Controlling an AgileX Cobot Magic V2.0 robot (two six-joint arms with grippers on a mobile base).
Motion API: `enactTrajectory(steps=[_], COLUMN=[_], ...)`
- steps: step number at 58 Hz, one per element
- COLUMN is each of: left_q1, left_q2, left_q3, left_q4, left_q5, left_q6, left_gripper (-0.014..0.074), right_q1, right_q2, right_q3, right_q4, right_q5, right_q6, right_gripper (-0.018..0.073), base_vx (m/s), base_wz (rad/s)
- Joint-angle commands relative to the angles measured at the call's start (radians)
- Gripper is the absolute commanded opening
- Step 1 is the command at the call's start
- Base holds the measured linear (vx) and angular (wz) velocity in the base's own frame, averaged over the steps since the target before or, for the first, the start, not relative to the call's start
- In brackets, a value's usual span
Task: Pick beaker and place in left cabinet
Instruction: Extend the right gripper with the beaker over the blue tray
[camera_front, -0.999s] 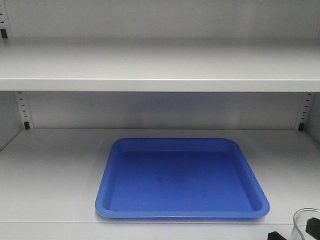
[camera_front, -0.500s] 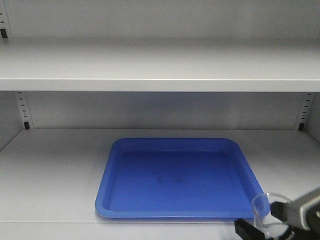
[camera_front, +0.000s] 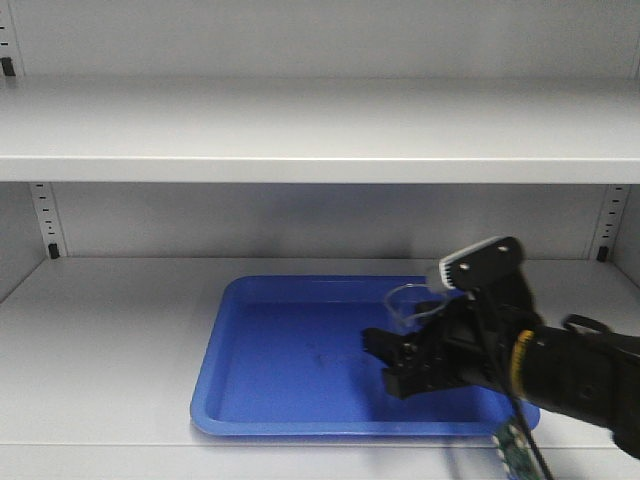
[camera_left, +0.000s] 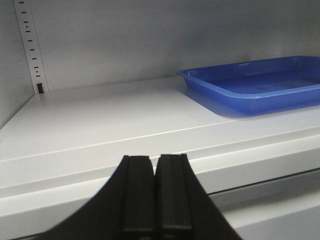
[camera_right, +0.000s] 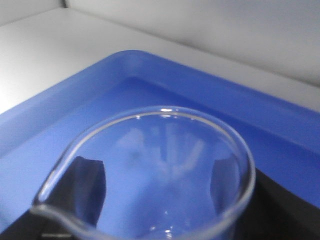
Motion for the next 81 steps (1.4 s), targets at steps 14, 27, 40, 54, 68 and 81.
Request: enactTrajectory(steps=[14,27,40,54,68,81], left_q1=[-0.003,-0.003,-0.003,-0.003,-0.003,-0.003], left_q2=[-0.018,-0.018,-0.018,-0.018,-0.018,-0.018], left_q3=[0.016,0.016,0.016,0.016,0.016,0.016], left_q4=[-0.007,-0.007,-0.007,-0.007,-0.007,-0.007], left_q5=[-0.084,-0.084,-0.084,-0.084,-0.084,-0.084], left_q6=[-0.003,-0.003,-0.003,-0.003,-0.003,-0.003], left_gripper=[0.0001,0.0001,0.0001,0.0001,0.0001,0.0001], right_q1=[-0.017,-0.017,-0.017,-0.017,-0.017,-0.017], right_q2=[0.22,0.279,0.292,0.292,0.291,0.243], right_q3=[-0.216,-0.248,-0.248,-0.248,-0.248,-0.248], right_q4=[0.041,0.148,0.168,0.168,0.168,0.159], right_q5=[-0.271,-0.268,-0.264,-0.264,-0.264,-0.265], right_q6=[-0.137,-0.161,-0.181,-0.181,-0.181,-0.181], right_gripper=[-0.0001,0.0002,0.0074,0.0337,0.0636,0.0689], base_vx=[0.0,0.0,0.0,0.0,0.0,0.0], base_wz=[0.0,0.0,0.0,0.0,0.0,0.0])
